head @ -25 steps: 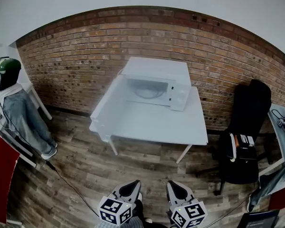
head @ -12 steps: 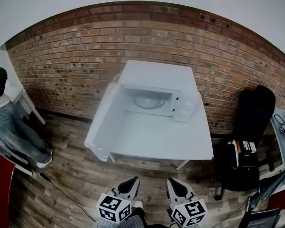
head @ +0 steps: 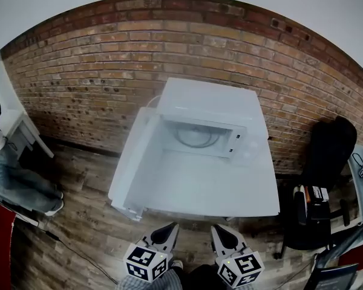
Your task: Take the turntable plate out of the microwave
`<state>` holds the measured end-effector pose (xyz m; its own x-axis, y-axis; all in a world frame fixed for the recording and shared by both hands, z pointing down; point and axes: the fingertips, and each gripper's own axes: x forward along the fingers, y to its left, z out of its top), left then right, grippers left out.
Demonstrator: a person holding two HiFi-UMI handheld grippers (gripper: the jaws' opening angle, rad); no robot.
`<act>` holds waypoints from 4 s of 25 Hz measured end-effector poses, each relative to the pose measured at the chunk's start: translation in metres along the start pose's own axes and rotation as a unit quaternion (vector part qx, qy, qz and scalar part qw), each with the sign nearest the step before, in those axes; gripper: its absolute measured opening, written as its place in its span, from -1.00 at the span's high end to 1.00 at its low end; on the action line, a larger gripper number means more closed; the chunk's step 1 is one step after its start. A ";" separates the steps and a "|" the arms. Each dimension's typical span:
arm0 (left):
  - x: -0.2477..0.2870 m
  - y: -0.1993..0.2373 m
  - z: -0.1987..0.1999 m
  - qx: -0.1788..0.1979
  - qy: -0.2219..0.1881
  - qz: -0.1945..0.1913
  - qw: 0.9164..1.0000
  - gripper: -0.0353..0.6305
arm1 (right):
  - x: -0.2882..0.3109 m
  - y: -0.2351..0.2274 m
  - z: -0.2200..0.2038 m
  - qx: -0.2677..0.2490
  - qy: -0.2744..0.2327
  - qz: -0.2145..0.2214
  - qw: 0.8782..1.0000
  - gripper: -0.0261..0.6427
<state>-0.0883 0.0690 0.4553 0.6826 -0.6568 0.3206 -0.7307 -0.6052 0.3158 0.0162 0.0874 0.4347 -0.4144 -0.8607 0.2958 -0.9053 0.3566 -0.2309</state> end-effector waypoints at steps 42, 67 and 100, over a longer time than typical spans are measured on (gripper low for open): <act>0.271 0.113 0.092 -0.243 0.004 0.030 0.969 0.87 | 0.212 -0.178 0.076 0.019 0.053 0.089 0.994 0.86; 0.343 0.214 0.056 -0.504 -0.009 0.021 0.863 0.53 | 0.263 -0.191 0.077 0.030 0.085 0.044 0.995 0.86; 0.349 0.222 0.057 -0.608 -0.049 0.011 0.792 0.80 | 0.281 -0.182 0.062 0.030 0.114 0.070 0.991 0.86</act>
<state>-0.0133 -0.3201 0.5857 0.6218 -0.7289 0.2867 -0.1488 0.2495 0.9569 0.0706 -0.2415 0.5023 -0.5523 -0.6971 0.4572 -0.8330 0.4388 -0.3370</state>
